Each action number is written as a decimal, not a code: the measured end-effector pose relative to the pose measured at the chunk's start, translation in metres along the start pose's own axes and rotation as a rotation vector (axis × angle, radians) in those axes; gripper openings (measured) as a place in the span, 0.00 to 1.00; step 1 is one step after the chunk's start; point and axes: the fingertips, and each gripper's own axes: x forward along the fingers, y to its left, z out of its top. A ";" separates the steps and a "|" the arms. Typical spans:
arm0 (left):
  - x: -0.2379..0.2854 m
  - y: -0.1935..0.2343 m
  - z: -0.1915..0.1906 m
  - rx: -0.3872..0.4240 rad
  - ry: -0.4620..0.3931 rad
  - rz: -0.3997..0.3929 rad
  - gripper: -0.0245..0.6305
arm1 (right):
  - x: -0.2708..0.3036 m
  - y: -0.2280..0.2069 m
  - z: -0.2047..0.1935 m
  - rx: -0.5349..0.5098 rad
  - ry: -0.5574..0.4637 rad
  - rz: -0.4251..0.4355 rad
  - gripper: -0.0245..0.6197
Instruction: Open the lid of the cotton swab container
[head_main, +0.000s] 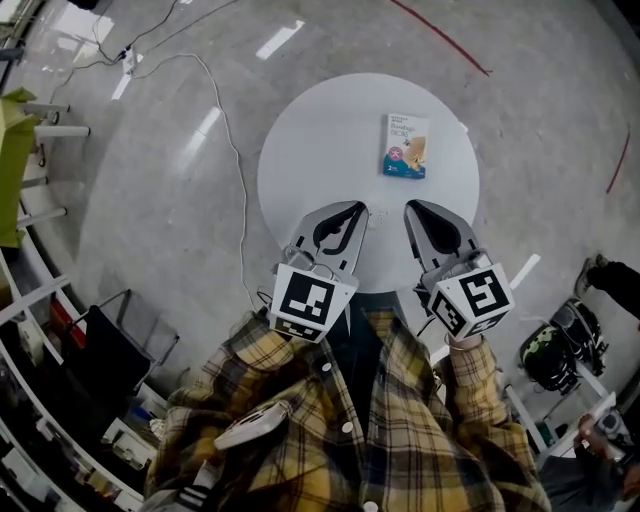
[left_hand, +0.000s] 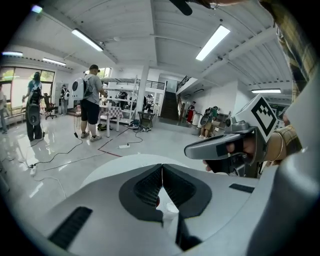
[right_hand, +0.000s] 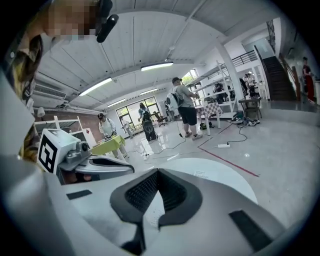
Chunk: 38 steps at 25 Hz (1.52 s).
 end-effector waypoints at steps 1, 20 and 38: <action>0.002 0.003 -0.005 -0.005 0.010 0.000 0.07 | 0.003 0.000 -0.004 -0.003 0.007 -0.002 0.06; 0.023 0.015 -0.054 0.012 0.120 -0.044 0.07 | 0.025 -0.011 -0.035 0.038 0.070 -0.034 0.06; 0.038 -0.016 -0.092 0.361 0.115 -0.422 0.51 | 0.012 -0.022 -0.056 0.119 0.080 -0.085 0.06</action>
